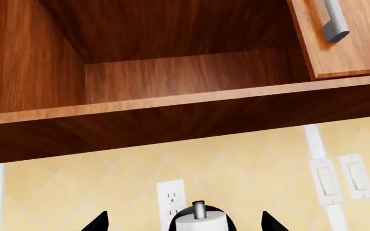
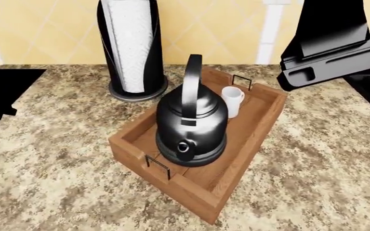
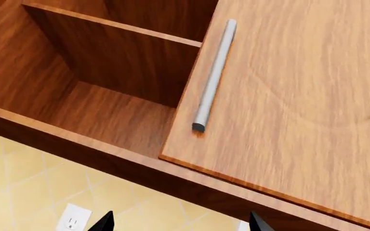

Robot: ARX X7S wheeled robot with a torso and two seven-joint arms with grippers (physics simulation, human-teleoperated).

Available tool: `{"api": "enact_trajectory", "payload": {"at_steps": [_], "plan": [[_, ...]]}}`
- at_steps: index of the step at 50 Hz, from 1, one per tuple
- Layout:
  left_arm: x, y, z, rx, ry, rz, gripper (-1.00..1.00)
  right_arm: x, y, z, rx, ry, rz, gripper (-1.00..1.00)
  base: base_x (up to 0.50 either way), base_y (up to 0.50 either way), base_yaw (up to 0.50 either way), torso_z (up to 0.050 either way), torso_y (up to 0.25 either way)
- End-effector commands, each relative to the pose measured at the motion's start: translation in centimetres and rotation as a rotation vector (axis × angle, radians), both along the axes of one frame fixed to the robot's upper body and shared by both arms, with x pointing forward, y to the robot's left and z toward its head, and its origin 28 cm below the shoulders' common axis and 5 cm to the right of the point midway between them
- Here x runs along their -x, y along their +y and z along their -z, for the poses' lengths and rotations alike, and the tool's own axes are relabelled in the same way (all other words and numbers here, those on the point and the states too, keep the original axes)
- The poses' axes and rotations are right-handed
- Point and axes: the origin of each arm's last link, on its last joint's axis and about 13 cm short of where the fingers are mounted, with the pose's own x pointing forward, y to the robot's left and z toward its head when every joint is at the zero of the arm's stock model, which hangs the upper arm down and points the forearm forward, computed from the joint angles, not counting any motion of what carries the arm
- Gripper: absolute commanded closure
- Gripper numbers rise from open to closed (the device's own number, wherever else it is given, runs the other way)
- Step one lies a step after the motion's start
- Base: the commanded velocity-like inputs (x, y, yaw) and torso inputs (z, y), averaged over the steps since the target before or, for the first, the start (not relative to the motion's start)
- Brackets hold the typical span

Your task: Pick the kettle from the counter and place it on the tray. Then pick the mug from the cabinet and place it on the tray. Then close the cabinet doors.

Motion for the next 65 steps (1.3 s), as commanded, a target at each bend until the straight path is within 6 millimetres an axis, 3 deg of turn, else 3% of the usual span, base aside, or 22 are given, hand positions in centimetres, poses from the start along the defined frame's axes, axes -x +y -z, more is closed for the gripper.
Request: {"api": "enact_trajectory", "payload": {"at_steps": [1, 65], "plan": [[0.06, 0.04, -0.07, -0.001, -0.002, -0.003, -1.00, 0.04, 0.02, 0.05, -0.001, 0.002, 0.000, -1.00, 0.00, 0.27, 0.00, 0.000, 0.000], [0.21, 0.34, 0.03, 0.010, -0.007, -0.006, -1.00, 0.15, 0.27, -0.13, 0.000, -0.001, -0.009, -1.00, 0.00, 0.20, 0.00, 0.000, 0.000]]}}
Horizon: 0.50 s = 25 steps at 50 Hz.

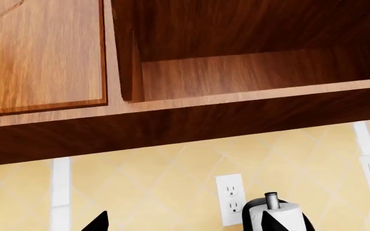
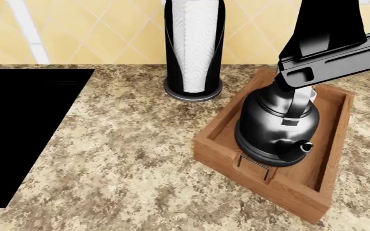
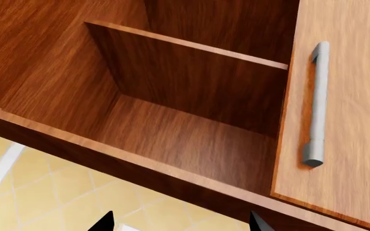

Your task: Pick the kettle from the counter and place it on the tray. Then pick the mug from the cabinet and place it on the tray. Then close the cabinet doors.

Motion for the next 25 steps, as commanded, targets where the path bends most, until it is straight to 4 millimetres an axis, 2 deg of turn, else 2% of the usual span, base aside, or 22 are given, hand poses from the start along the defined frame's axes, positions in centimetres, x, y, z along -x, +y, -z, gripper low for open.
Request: {"api": "enact_trajectory", "payload": {"at_steps": [1, 25], "plan": [[-0.01, 0.11, 0.15, 0.004, 0.001, -0.002, -1.00, -0.03, 0.08, 0.00, 0.000, 0.001, -0.001, -1.00, 0.00, 0.19, 0.00, 0.000, 0.000], [0.05, 0.20, 0.05, 0.009, -0.004, -0.005, -1.00, -0.07, 0.11, -0.04, 0.002, 0.004, -0.004, -1.00, 0.00, 0.19, 0.00, 0.000, 0.000]]}}
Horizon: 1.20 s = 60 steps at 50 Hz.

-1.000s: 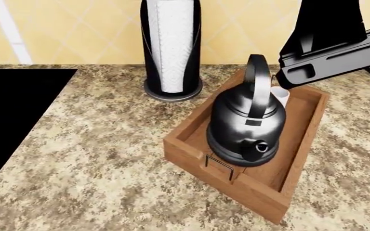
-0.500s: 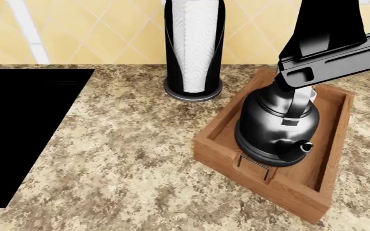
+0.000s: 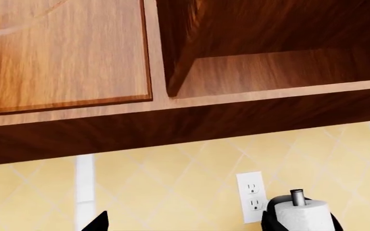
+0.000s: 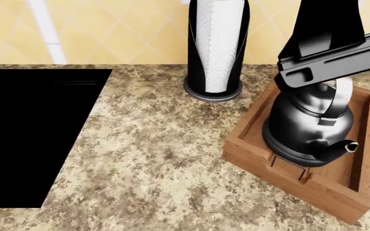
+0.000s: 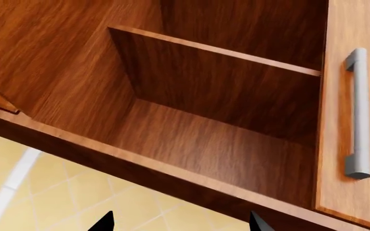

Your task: Pick the kettle from the counter and place it on the tray. Then pick the mug from the cabinet and place it on the tray. Then close the cabinet doors.

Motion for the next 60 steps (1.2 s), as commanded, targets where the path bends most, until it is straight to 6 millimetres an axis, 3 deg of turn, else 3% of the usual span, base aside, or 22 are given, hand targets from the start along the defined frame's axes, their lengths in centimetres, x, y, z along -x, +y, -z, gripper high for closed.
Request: {"api": "enact_trajectory", "payload": {"at_steps": [1, 12, 23, 30, 39, 43, 51, 60], "plan": [[0.0, 0.1, 0.0, 0.005, -0.002, -0.003, -1.00, -0.1, 0.1, -0.1, 0.004, 0.001, -0.002, -1.00, 0.00, 0.16, 0.00, 0.000, 0.000], [0.3, 0.3, 0.2, 0.045, -0.053, -0.011, -1.00, 0.0, 0.1, -0.3, 0.004, -0.003, -0.009, -1.00, 0.00, 0.00, 0.00, 0.000, 0.000], [1.3, 1.8, 1.5, 0.122, -0.117, -0.061, -1.00, -0.1, 0.1, -0.3, 0.009, -0.003, -0.015, -1.00, 0.00, 0.00, 0.00, 0.000, 0.000], [2.8, 1.6, 1.6, 0.116, -0.156, -0.059, -1.00, -0.2, 0.1, -0.1, 0.007, -0.002, -0.015, -1.00, 0.00, 0.00, 0.00, 0.000, 0.000], [4.1, 2.1, 0.4, 0.109, -0.210, -0.091, -1.00, -0.4, 0.0, 0.2, 0.001, 0.001, -0.020, -1.00, 0.00, 0.00, 0.00, 0.000, 0.000], [4.3, 2.7, -1.0, 0.123, -0.239, -0.120, -1.00, -0.6, 0.0, 0.3, 0.000, 0.004, -0.024, -1.00, 0.00, 0.00, 0.00, 0.000, 0.000], [3.7, 3.4, -4.1, 0.135, -0.258, -0.150, -1.00, -0.6, 0.0, 0.4, 0.001, 0.007, -0.030, -1.00, 0.00, 0.00, 0.00, 0.000, 0.000], [3.2, 3.9, -5.9, 0.135, -0.276, -0.188, -1.00, -0.4, -0.1, 0.4, 0.002, 0.003, -0.025, -1.00, 0.00, 0.00, 0.00, 0.000, 0.000]]}}
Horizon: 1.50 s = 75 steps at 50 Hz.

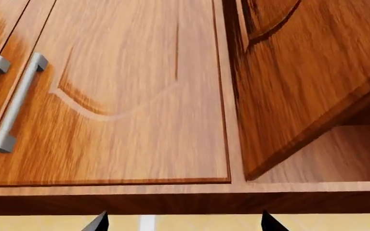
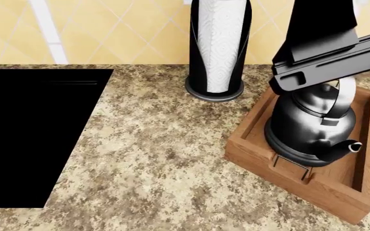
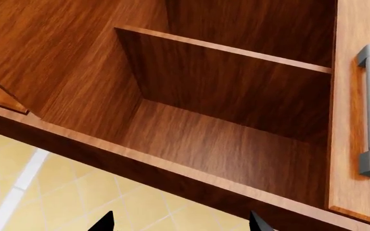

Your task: Pick the kettle from the counter and place it on the tray. Then pick the mug from the cabinet and place it on the tray. Then close the cabinet doors.

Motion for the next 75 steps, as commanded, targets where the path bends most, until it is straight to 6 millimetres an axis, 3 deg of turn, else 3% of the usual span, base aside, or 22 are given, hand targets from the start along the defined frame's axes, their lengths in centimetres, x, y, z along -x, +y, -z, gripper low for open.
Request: {"api": "enact_trajectory", "payload": {"at_steps": [1, 21, 35, 36, 38, 40, 42, 43, 45, 47, 54, 59, 66, 75], "plan": [[-0.4, 0.7, -2.8, 0.012, -0.033, -0.050, -1.00, 0.1, -0.1, 0.0, 0.001, -0.001, 0.000, -1.00, 0.00, 0.00, 0.00, 0.000, 0.000], [-1.6, 1.7, -9.4, 0.020, -0.100, -0.068, -1.00, 0.1, 0.1, -0.3, 0.017, 0.003, 0.001, -1.00, 0.00, 0.00, 0.00, 0.000, 0.000], [-0.5, 3.1, -10.8, -0.016, -0.136, -0.053, -1.00, 0.1, 0.1, -0.4, 0.022, 0.010, 0.002, -1.00, 0.00, 0.00, 0.00, 0.000, 0.000], [-2.4, 7.6, -8.1, 0.099, -0.023, -0.205, -1.00, 0.0, 0.2, -0.4, 0.023, 0.010, 0.002, -1.00, 0.00, 0.00, 0.00, 0.000, 0.000], [-7.0, 6.6, -2.5, -0.090, 0.215, -0.081, -1.00, 0.0, 0.2, -0.3, 0.023, 0.012, 0.002, -1.00, 0.00, 0.00, 0.00, 0.000, 0.000], [-13.0, 2.5, -0.3, -0.242, 0.443, 0.131, -1.00, -0.1, 0.2, -0.2, 0.022, 0.015, 0.002, -1.00, 0.00, 0.00, 0.00, 0.000, 0.000], [-15.3, -1.1, -3.8, -0.112, 0.446, 0.096, -1.00, -0.1, 0.2, -0.2, 0.023, 0.016, 0.001, -1.00, 0.00, 0.00, 0.00, 0.000, 0.000], [-14.3, -1.0, -6.6, -0.071, 0.434, 0.025, -1.00, -0.1, 0.2, -0.2, 0.024, 0.017, 0.001, -1.00, 0.00, 0.00, 0.00, 0.000, 0.000], [-10.5, -1.7, -13.8, -0.091, 0.145, 0.032, -1.00, -0.1, 0.2, -0.1, 0.024, 0.019, 0.000, -1.00, 0.00, 0.00, 0.00, 0.000, 0.000], [-5.0, -2.4, -19.5, -0.110, -0.133, 0.038, -1.00, -0.1, 0.2, 0.0, 0.022, 0.020, 0.000, -1.00, 0.00, 0.00, 0.00, 0.000, 0.000], [-6.2, -4.9, -20.4, -0.138, -0.127, 0.130, -1.00, 0.0, -0.1, 0.3, 0.019, 0.026, 0.008, -1.00, 0.00, 0.00, 0.00, 0.000, 0.001], [-5.5, -6.8, -21.3, -0.175, -0.142, 0.215, -1.00, -0.2, 0.0, 0.5, 0.018, 0.033, 0.010, -1.00, 0.00, 0.00, 0.00, 0.000, 0.000], [-4.7, -7.8, -22.2, -0.202, -0.162, 0.248, -1.00, -0.5, 0.1, 0.5, 0.021, 0.036, 0.008, -1.00, 0.00, 0.00, 0.00, 0.001, 0.003], [-6.9, -10.0, -20.9, -0.282, -0.107, 0.259, -1.00, -0.3, 0.0, 0.8, 0.016, 0.040, 0.012, -1.00, 0.00, 0.00, 0.00, 0.001, 0.002]]}}
